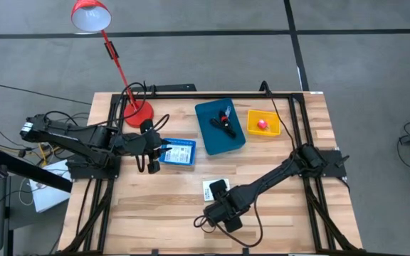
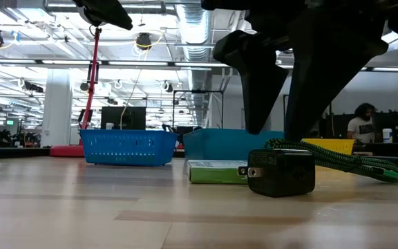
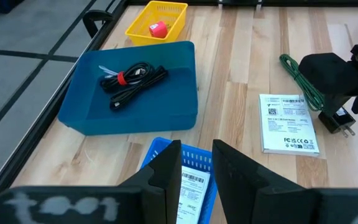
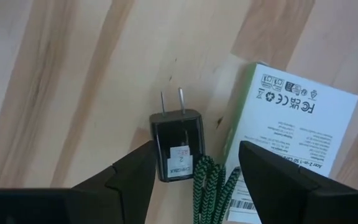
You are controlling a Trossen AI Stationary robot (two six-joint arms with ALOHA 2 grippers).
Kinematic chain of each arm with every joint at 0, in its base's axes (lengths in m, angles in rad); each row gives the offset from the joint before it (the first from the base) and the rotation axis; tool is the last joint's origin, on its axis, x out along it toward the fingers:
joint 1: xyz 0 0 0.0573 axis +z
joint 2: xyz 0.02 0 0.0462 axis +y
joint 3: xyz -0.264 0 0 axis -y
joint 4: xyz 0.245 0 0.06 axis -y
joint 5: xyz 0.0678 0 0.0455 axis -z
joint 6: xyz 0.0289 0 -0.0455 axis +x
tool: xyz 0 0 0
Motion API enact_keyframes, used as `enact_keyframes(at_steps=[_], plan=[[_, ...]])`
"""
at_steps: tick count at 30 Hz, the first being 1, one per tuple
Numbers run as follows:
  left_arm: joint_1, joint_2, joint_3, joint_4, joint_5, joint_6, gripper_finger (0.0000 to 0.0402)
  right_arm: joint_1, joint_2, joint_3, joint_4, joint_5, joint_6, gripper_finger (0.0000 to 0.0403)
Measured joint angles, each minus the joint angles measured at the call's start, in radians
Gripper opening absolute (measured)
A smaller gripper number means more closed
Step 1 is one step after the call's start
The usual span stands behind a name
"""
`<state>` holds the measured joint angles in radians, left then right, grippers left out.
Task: Pick and place items into bin
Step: Put the black charger adapter into the yellow basket
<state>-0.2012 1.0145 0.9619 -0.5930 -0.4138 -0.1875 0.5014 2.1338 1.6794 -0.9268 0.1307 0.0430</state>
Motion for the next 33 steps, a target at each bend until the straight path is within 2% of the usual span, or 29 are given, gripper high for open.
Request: enact_keyframes(at_steps=[21,33], plan=[[0.0,0.0,0.0,0.0,0.0,0.0,0.008,0.0,0.048,0.001,0.027,-0.055,0.001,0.0223],[0.0,0.0,0.0,0.0,0.0,0.0,0.008,0.012,0.048,0.0,-0.009,-0.044,0.099,0.0224]])
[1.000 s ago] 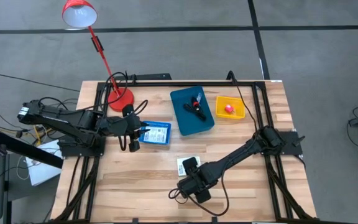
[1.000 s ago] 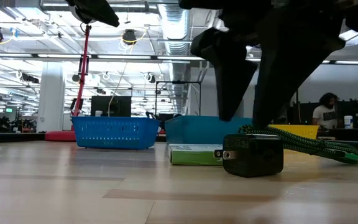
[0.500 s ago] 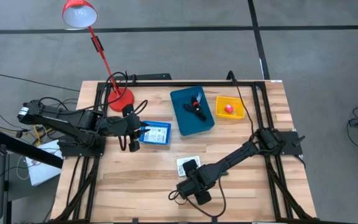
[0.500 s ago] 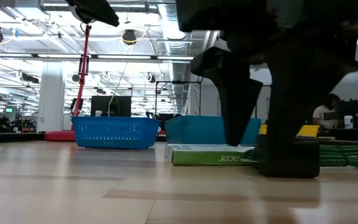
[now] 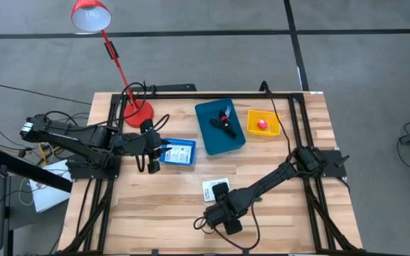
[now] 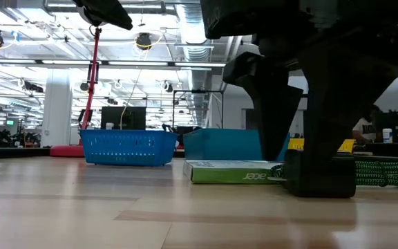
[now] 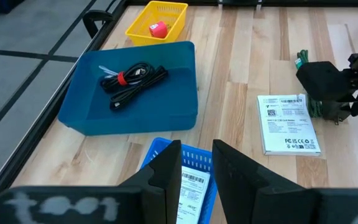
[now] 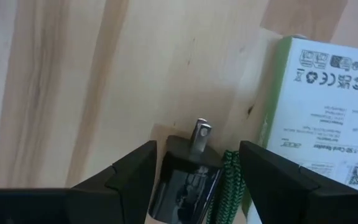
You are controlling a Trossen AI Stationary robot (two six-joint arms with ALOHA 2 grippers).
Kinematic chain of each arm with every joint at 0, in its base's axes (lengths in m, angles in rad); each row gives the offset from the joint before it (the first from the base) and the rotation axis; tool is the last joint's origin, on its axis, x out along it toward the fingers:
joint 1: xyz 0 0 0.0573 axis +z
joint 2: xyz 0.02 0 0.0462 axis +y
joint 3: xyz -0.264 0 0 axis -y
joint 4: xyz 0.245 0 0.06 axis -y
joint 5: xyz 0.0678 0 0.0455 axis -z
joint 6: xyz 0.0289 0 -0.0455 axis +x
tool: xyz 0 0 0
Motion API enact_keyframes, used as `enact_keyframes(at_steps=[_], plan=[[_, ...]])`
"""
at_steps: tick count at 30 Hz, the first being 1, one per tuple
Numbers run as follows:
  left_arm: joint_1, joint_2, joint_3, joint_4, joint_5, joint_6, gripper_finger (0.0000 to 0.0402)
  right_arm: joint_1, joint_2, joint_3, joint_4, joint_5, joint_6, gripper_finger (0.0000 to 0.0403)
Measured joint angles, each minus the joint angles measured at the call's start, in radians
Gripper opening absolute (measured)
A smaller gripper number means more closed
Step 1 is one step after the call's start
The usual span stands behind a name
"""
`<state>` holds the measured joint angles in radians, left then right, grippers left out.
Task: Pick and place items into bin
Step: Put the black charger adapter into the yellow basket
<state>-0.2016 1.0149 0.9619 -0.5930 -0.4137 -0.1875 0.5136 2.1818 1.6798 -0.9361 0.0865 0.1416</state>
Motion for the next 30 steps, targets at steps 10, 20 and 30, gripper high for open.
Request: enact_keyframes(at_steps=[10,20,30], plan=[[0.0,0.0,0.0,0.0,0.0,0.0,0.008,0.018,0.0,0.0,-0.03,0.012,0.082,0.0224],[0.0,0.0,0.0,0.0,0.0,0.0,0.008,0.023,0.0,0.0,-0.029,-0.004,0.1,0.0208],[0.0,0.0,0.0,0.0,0.0,0.0,0.008,0.023,-0.003,0.0,-0.033,-0.007,0.121,0.0121]])
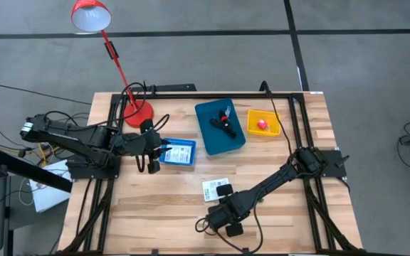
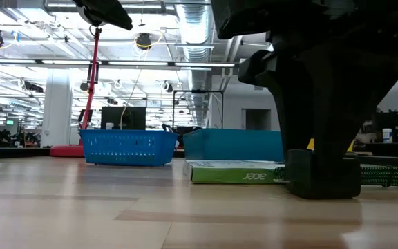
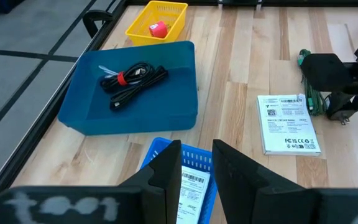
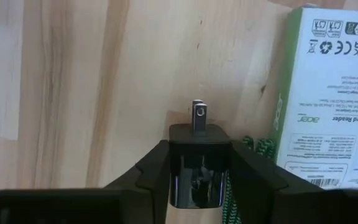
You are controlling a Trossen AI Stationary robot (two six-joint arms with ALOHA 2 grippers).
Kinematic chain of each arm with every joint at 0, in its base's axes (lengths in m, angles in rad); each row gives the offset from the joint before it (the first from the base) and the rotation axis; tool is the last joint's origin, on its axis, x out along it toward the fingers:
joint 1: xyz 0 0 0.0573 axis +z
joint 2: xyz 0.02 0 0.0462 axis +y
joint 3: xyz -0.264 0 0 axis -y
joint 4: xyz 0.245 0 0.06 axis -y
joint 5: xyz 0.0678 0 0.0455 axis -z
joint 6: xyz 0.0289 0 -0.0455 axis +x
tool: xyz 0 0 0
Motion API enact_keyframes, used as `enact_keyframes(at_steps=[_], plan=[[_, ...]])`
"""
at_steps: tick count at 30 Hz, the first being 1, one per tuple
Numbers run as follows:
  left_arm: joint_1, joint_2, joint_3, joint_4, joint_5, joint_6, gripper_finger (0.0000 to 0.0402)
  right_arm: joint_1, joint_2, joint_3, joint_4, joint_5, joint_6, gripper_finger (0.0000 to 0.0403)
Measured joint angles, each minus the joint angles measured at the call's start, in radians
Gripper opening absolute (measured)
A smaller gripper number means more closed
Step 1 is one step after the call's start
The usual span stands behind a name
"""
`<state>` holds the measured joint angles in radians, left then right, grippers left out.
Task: Pick and place items into bin
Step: Put the black charger adapter into the yellow basket
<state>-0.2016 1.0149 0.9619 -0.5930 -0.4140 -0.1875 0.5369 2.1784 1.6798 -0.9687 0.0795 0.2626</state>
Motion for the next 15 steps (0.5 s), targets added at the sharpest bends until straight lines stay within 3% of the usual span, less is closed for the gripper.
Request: enact_keyframes(at_steps=[8,15], plan=[[0.0,0.0,0.0,0.0,0.0,0.0,0.008,0.0,-0.014,0.035,-0.133,0.01,0.03,0.0121],[0.0,0.0,0.0,0.0,0.0,0.0,0.008,0.006,-0.015,0.167,-0.366,0.137,0.034,0.0121]])
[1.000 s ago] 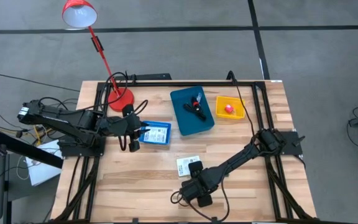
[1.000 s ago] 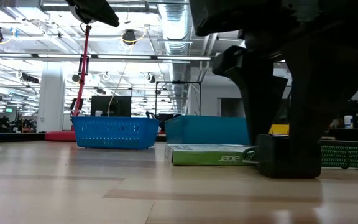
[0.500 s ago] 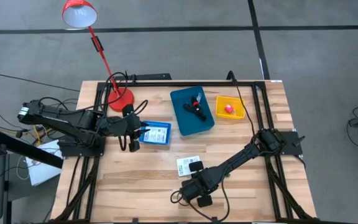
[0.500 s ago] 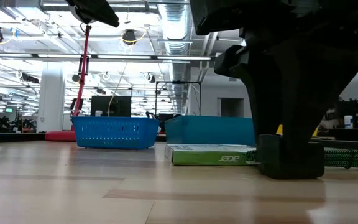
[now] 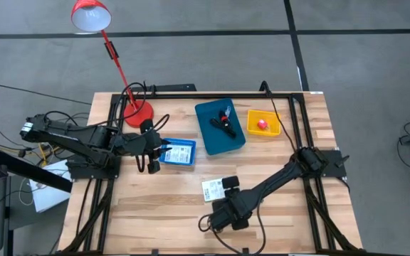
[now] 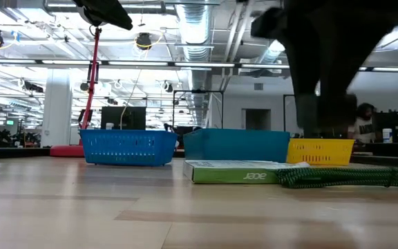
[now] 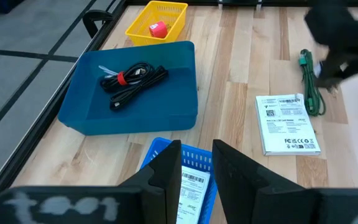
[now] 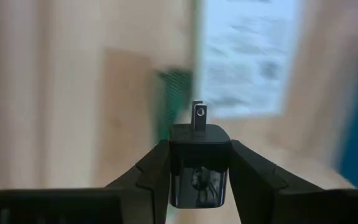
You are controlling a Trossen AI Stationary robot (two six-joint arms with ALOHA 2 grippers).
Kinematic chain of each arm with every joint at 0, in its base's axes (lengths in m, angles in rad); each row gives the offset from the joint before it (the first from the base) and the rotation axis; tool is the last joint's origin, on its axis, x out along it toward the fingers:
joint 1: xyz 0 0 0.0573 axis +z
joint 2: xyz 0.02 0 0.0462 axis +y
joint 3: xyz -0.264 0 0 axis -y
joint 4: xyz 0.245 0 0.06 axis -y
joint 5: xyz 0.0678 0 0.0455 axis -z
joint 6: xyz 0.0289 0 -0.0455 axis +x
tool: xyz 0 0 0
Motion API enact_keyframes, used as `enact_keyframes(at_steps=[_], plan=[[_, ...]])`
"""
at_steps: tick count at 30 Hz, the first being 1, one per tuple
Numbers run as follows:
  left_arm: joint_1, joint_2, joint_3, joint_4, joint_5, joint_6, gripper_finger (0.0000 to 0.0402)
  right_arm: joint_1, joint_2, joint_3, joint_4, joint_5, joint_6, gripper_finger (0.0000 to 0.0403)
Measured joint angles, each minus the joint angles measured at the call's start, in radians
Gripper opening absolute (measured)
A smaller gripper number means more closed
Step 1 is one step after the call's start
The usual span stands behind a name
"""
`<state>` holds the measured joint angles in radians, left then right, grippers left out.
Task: Pick and place items into bin
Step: Put the black charger adapter into the yellow basket
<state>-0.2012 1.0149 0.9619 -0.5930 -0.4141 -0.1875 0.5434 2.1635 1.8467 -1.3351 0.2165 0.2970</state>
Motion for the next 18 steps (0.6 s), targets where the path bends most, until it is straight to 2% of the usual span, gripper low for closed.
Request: enact_keyframes(at_steps=[6,18], plan=[[0.0,0.0,0.0,0.0,0.0,0.0,0.008,-0.032,-0.002,0.081,-0.248,0.173,0.026,0.0121],[0.0,0.0,0.0,0.003,0.0,0.0,0.008,-0.244,-0.094,0.059,-0.234,0.364,0.016,0.0121]])
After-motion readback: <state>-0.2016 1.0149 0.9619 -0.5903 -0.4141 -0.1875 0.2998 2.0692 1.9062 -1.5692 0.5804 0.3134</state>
